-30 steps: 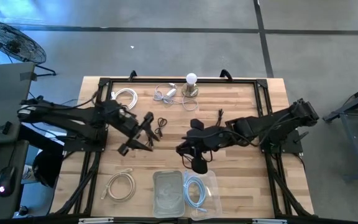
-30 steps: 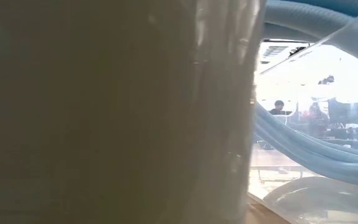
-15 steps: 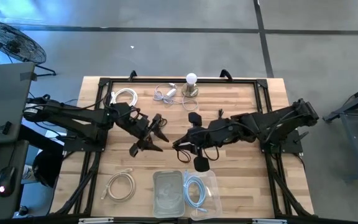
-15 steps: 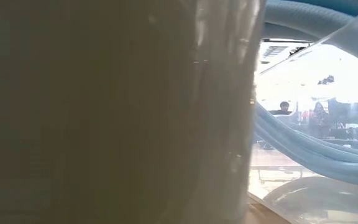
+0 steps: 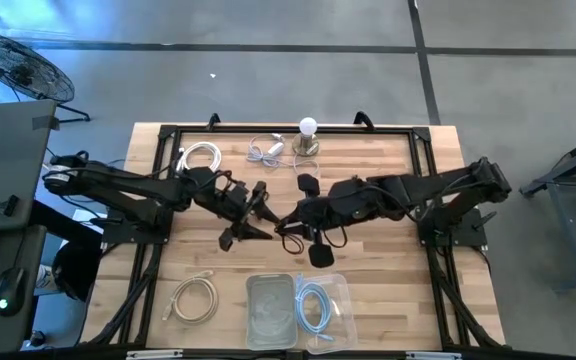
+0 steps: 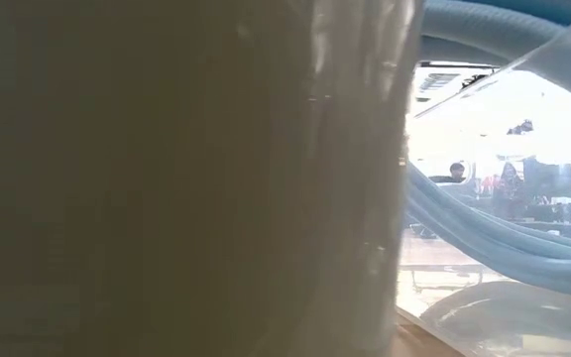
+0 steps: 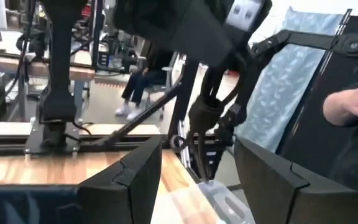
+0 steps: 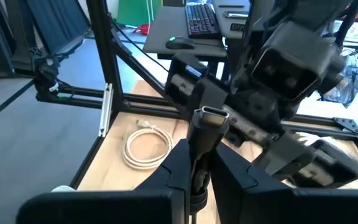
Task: Pick & Place USB Port
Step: Put the black charger cable into the gray bin
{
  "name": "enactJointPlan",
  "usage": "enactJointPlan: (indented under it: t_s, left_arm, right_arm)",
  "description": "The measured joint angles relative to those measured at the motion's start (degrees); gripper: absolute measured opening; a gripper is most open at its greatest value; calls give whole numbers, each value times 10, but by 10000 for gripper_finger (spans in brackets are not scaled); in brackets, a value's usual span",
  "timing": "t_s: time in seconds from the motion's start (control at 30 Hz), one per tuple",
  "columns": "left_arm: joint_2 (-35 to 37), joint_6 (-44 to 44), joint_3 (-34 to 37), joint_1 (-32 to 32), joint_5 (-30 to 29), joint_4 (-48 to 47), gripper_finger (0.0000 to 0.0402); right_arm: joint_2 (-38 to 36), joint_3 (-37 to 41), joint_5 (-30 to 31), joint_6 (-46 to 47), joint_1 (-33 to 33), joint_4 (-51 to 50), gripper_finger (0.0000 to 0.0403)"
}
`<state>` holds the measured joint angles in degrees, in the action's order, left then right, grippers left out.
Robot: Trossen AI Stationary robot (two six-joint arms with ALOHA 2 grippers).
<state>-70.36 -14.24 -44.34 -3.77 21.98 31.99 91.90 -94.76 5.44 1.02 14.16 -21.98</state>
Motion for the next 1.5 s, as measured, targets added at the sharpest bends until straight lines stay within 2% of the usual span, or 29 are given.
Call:
enactJointPlan:
  t_s: [0.6,0.83,0.9,0.97,1.1,1.13,1.33,1.5]
  left_arm:
    - [-9,-5,1,0,3,10,198]
    - [-9,26,1,0,-1,9,194]
    - [-9,34,1,0,-4,9,179]
    - [-9,37,1,0,-5,9,147]
    - [-9,54,1,0,-1,6,37]
    - [-9,58,1,0,0,5,28]
    - [-9,63,1,0,-2,-12,28]
    - [-9,65,1,-5,-4,-20,28]
  right_arm:
    - [22,0,-56,-10,-37,8,31]
    - [28,0,-67,-12,-45,23,31]
    - [28,0,-73,-11,-47,24,31]
    - [28,0,-74,-11,-49,24,31]
    - [28,0,-75,-11,-49,23,31]
    - [28,0,-75,-11,-49,22,31]
    - [28,0,-72,-11,-48,18,33]
    - [28,0,-62,-10,-49,24,105]
